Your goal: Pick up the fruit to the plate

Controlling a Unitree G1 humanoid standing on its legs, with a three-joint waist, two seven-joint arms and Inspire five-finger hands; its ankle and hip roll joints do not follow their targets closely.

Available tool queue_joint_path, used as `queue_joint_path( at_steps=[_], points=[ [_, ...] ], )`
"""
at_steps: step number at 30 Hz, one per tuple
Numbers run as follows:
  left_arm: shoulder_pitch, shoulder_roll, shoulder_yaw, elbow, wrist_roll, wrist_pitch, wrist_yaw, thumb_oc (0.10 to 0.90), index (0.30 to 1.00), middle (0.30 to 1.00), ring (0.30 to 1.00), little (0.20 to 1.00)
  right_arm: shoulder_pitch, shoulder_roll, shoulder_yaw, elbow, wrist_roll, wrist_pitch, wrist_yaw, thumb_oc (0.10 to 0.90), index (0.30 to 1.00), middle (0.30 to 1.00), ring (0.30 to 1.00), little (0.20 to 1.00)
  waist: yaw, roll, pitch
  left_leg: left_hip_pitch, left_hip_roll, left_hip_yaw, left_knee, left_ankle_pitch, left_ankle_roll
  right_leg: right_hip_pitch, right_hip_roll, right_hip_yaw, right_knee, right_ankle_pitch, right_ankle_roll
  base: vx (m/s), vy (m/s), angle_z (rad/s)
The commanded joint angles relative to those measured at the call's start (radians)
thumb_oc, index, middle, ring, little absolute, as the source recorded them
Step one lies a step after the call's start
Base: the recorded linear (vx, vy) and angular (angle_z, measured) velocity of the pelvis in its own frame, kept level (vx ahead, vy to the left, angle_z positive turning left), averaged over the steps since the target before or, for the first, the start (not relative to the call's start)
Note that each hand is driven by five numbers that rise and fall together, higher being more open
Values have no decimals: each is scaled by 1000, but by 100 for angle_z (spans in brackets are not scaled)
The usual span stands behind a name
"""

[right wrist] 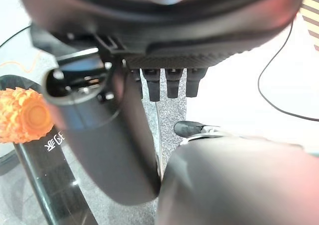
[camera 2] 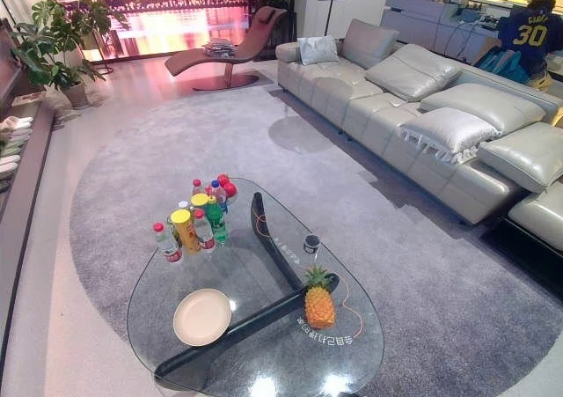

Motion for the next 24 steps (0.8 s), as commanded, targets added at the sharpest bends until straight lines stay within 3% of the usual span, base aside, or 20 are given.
queue_joint_path(
  at_steps=[1, 16, 24],
  points=[
    [-71, -27, 5, 74, 11, -4, -11, 800, 900, 900, 900, 900, 2, 14, 45, 108, -34, 15, -14, 800, 900, 900, 900, 900, 6, -32, 15, -39, -45, 8, 1, 9, -9, 35, -76, -82, 8, 59, 60, 0, 0, 0],
    [-63, -17, 9, 76, 34, -34, -19, 800, 900, 900, 900, 900, -2, -2, 35, 125, -38, 3, 3, 800, 900, 900, 900, 900, 16, -38, 19, -41, -46, 8, 3, 11, -6, 35, -77, -84, 9, 61, 61, 0, 0, 0],
    [-60, -17, 13, 77, 37, -33, -6, 800, 900, 900, 900, 900, 6, 1, 38, 122, -54, -16, -44, 800, 900, 900, 900, 900, 12, -43, 31, -46, -44, 16, 3, 12, -6, 27, -75, -83, 10, 65, 63, 0, 0, 0]
  ],
)
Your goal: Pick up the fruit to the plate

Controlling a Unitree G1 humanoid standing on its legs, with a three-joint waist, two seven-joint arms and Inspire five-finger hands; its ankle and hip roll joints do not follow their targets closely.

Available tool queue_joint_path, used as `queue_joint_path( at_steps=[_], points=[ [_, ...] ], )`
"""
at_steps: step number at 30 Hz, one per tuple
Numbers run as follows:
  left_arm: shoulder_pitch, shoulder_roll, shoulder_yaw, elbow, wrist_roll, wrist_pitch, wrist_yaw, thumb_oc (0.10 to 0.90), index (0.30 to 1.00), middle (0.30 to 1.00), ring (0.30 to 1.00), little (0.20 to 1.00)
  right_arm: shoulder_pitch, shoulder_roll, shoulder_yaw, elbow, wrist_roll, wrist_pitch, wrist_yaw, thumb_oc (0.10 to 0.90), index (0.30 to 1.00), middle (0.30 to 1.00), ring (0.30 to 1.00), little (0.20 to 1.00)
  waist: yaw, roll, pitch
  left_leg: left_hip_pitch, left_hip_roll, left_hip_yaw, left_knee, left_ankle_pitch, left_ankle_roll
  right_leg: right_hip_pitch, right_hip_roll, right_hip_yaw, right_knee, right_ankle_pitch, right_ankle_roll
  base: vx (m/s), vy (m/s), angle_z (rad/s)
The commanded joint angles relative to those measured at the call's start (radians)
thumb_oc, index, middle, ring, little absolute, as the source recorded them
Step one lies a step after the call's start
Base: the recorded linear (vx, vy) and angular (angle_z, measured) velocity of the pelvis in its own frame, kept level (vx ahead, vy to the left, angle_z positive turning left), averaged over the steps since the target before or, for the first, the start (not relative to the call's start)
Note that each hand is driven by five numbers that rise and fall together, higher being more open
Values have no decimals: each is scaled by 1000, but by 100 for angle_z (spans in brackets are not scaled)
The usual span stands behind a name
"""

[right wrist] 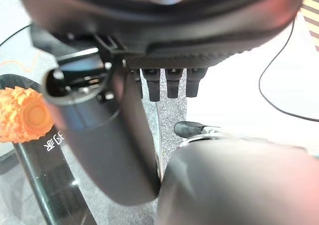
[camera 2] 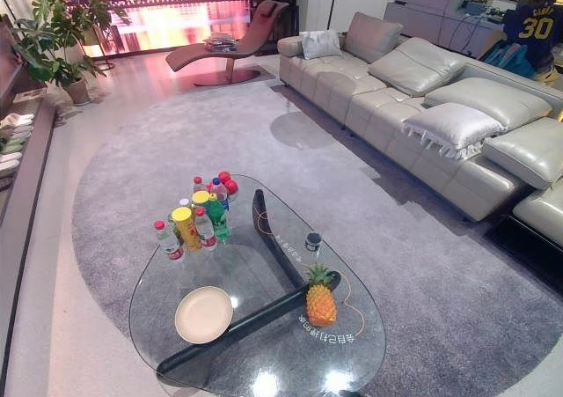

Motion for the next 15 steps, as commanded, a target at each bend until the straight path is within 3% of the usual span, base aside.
queue_joint_path(
  at_steps=[1, 8, 15],
  points=[
    [-60, -17, 13, 79, 33, -29, 14, 800, 900, 900, 900, 900, 6, 3, 38, 120, -53, 4, -56, 800, 900, 900, 900, 900, 6, -39, 17, -47, -44, 17, 4, 13, -6, 26, -75, -82, 10, 67, 59, 0, 0, 0],
    [-71, -12, 7, 78, 10, -22, 16, 800, 900, 900, 900, 900, -11, -14, 25, 110, -28, -22, -214, 800, 900, 900, 900, 900, 2, -43, 56, -86, -40, 28, 29, 15, -4, -17, -71, -71, 25, 73, 58, -11, -2, 0],
    [-124, 10, -13, 67, -74, -36, 12, 800, 900, 900, 900, 900, -83, -51, 4, 60, 32, -138, -363, 800, 900, 900, 900, 900, 8, -58, 152, -181, -37, 24, 57, 25, 5, -120, -58, -49, 53, 90, 56, -130, -32, -7]
  ],
)
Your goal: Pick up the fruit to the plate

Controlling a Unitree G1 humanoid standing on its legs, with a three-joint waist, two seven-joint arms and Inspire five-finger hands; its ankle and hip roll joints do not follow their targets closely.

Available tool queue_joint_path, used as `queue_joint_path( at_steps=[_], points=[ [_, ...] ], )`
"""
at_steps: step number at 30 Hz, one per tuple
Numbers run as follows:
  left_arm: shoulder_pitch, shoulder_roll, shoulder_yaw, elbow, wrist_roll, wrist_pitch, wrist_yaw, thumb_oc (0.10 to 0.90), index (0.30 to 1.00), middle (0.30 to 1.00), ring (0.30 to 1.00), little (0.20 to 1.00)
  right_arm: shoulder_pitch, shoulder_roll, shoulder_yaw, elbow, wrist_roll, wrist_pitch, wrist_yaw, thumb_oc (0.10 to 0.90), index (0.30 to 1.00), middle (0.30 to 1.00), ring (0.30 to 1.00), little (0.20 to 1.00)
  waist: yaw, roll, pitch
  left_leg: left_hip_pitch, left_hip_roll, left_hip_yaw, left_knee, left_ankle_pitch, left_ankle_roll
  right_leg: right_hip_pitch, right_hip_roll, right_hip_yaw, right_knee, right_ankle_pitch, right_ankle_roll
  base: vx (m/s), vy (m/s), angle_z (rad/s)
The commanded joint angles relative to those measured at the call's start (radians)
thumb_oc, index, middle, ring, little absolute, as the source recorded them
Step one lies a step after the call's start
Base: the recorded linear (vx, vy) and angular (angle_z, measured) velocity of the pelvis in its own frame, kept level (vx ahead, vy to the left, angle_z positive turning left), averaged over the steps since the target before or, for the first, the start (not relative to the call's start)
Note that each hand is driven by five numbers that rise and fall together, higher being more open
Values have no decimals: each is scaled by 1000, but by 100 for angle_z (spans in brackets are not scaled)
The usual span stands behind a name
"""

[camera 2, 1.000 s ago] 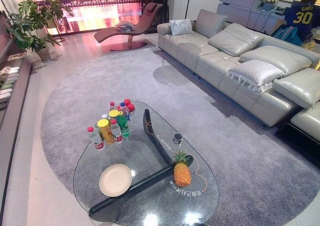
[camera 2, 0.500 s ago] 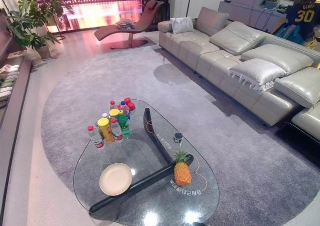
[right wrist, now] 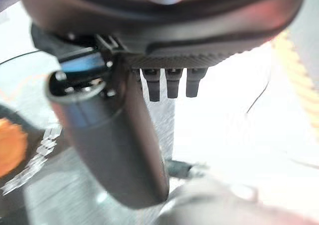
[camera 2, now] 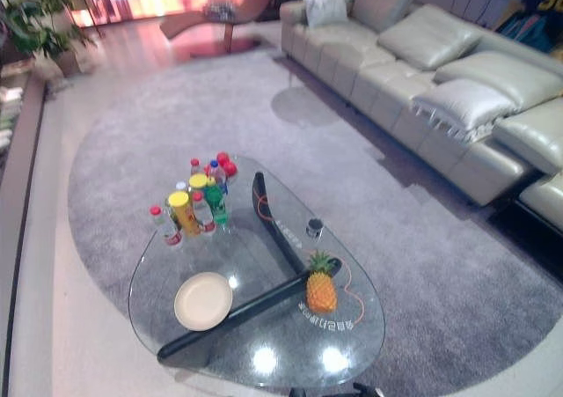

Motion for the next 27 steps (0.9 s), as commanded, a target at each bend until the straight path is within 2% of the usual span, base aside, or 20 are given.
queue_joint_path(
  at_steps=[1, 4, 6, 7, 13, 18, 21, 27],
  points=[
    [-50, -6, -7, 66, -40, -34, 9, 800, 900, 900, 900, 900, -43, -61, 0, 30, 39, -85, -118, 800, 900, 900, 900, 900, -12, -32, 49, -66, -37, 7, 17, 23, 7, -7, -57, -64, 26, 70, 55, -53, -34, -17],
    [-48, 10, -11, 51, -44, -37, 8, 800, 900, 900, 900, 900, -52, -76, -27, -29, 64, -168, -194, 800, 900, 900, 900, 900, -8, -44, 81, -99, -39, 8, 43, 17, 10, -33, -54, -62, 40, 72, 56, -38, -68, -9],
    [-48, 17, -12, 46, -47, -36, 6, 800, 900, 900, 900, 900, -56, -82, -32, -49, 71, -178, -208, 800, 900, 900, 900, 900, -7, -47, 90, -109, -39, 8, 51, 16, 11, -40, -53, -63, 43, 73, 57, -27, -68, -1],
    [-48, 26, -15, 40, -49, -39, 1, 800, 900, 900, 900, 900, -62, -91, -37, -75, 78, -204, -229, 800, 900, 900, 900, 900, -6, -52, 102, -123, -39, 6, 63, 14, 12, -50, -51, -63, 50, 74, 57, -29, -76, -1],
    [-44, 58, -25, -2, -91, -59, -58, 800, 900, 900, 900, 900, -94, -141, -53, -295, 114, -226, -331, 800, 900, 900, 900, 900, -10, -62, 162, -193, -35, 5, 120, 11, 16, -113, -48, -67, 108, 68, 53, -49, -65, 0],
    [-32, 68, -29, -35, -128, -69, -88, 800, 900, 900, 900, 900, -134, -205, -81, -510, 116, -209, -409, 800, 900, 900, 900, 900, -20, -46, 216, -260, -42, 10, 181, 6, 17, -186, -55, -74, 171, 61, 52, -65, 34, -1],
    [-33, 66, -35, -49, -158, -81, -95, 800, 900, 900, 900, 900, -166, -238, -98, -639, 132, -225, -465, 800, 900, 900, 900, 900, -27, -35, 247, -297, -47, 20, 209, 2, 17, -226, -57, -76, 201, 52, 50, -76, 64, -4],
    [-51, 54, -49, -67, -220, -108, -105, 800, 900, 900, 900, 900, -256, -269, -122, -830, 125, -245, -500, 800, 900, 900, 900, 900, -38, -16, 302, -377, -54, 37, 265, -7, 19, -306, -58, -75, 247, 34, 40, -63, 81, -9]
  ],
)
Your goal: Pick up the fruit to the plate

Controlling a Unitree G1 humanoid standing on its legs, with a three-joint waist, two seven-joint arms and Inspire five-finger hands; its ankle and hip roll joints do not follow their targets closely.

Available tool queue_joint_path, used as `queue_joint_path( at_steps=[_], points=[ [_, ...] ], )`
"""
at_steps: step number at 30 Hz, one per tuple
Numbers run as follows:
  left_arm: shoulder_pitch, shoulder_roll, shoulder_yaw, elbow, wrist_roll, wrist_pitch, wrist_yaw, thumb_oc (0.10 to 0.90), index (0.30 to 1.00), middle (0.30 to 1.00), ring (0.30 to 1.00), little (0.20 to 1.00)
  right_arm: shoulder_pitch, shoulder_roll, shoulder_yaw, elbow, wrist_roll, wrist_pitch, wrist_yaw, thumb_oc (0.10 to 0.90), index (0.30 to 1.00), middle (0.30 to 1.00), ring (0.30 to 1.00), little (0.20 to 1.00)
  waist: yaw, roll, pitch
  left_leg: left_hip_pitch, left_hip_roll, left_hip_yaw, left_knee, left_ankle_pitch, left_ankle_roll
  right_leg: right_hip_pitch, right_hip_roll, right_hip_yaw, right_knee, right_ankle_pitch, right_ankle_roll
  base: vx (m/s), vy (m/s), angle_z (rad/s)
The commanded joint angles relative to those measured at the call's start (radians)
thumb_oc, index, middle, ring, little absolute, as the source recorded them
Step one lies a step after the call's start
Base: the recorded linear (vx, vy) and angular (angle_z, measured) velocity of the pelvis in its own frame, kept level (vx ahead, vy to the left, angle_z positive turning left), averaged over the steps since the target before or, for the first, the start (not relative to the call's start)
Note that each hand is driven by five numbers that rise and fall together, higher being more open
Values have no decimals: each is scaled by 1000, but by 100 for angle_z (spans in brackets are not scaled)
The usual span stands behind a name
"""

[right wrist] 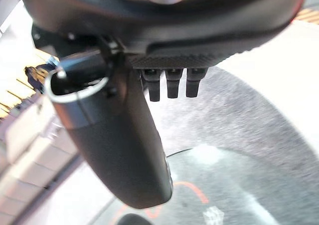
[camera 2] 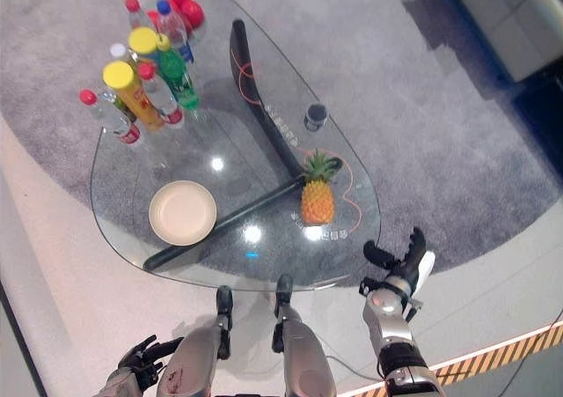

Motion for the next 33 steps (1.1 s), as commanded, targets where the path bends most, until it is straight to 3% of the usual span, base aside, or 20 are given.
queue_joint_path(
  at_steps=[1, 12, 18, 27, 33],
  points=[
    [26, -19, -35, 16, -44, -36, 6, 800, 900, 900, 900, 900, -35, -134, -50, -146, 11, -64, -62, 800, 900, 900, 900, 900, -9, 24, -14, -109, -34, 2, 111, -2, 6, -36, -41, -92, 111, 1, 34, -36, 38, -4],
    [-14, -30, -98, -95, -60, -32, 68, 800, 900, 900, 900, 900, -279, -183, -10, -209, 74, -12, 2, 800, 900, 900, 900, 900, 18, 44, 7, -256, -51, 6, 158, -9, 17, -176, -42, -109, 138, 2, 22, -30, 18, 0],
    [-10, -37, -120, -134, -73, -12, 77, 800, 900, 900, 900, 900, -338, -189, 19, -242, 97, 20, 41, 800, 900, 900, 900, 900, 30, 47, 7, -317, -64, -1, 190, -15, 24, -238, -44, -119, 170, -6, 9, 8, 32, -2],
    [14, -48, -150, -188, -83, 6, 91, 800, 900, 900, 900, 900, -374, -167, 57, -295, 132, 39, 183, 800, 900, 900, 900, 900, 45, 50, 7, -369, -79, -30, 202, -10, 30, -293, -40, -123, 194, -9, -6, 24, 28, 3],
    [17, -51, -165, -199, -94, 5, 97, 800, 900, 900, 900, 900, -386, -157, 72, -272, 120, 112, 120, 800, 900, 900, 900, 900, 52, 49, 7, -383, -81, -34, 206, -7, 35, -306, -40, -126, 201, -6, -7, 28, 31, 4]
  ],
)
